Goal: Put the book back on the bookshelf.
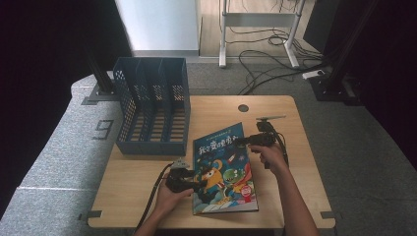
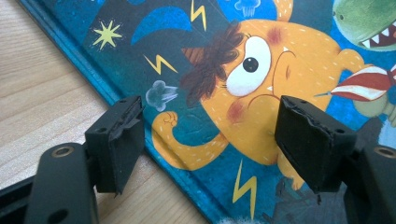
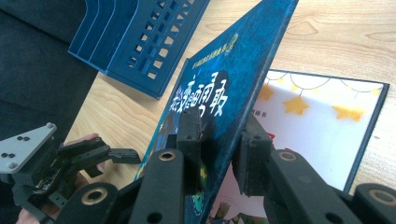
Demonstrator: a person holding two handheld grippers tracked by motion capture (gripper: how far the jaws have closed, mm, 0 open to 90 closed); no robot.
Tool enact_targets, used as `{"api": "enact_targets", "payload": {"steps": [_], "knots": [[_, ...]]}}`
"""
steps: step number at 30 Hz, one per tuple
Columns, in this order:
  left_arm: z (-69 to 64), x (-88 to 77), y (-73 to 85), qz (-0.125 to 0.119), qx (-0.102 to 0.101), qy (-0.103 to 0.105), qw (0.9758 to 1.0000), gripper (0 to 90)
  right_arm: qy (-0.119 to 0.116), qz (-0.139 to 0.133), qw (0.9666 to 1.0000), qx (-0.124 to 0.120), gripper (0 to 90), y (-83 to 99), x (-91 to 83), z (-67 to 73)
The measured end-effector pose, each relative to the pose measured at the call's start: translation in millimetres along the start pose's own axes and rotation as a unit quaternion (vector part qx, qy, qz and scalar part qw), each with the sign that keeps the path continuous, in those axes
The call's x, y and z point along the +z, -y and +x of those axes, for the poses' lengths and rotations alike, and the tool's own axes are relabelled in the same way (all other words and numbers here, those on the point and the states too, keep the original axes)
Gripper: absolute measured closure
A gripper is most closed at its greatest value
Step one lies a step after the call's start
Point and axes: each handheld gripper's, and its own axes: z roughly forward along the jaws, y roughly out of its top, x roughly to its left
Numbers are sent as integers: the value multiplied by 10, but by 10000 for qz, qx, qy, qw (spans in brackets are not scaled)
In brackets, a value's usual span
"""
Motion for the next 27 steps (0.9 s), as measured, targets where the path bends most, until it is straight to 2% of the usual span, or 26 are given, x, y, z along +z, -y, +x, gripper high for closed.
{"api": "enact_targets", "payload": {"steps": [5,14,22,27], "knots": [[12,-7,-2,-17,-34,46,10000,242,63,-1,9999,-103,733,-18,-6,56],[29,-28,-7,-65,-100,108,9999,238,363,79,9982,-465,719,-98,-7,249],[28,-64,-19,-101,-85,121,9998,240,299,112,9981,-534,750,-174,-4,378],[27,-85,-24,-133,-91,134,9998,240,422,129,9972,-603,757,-205,-4,488]]}}
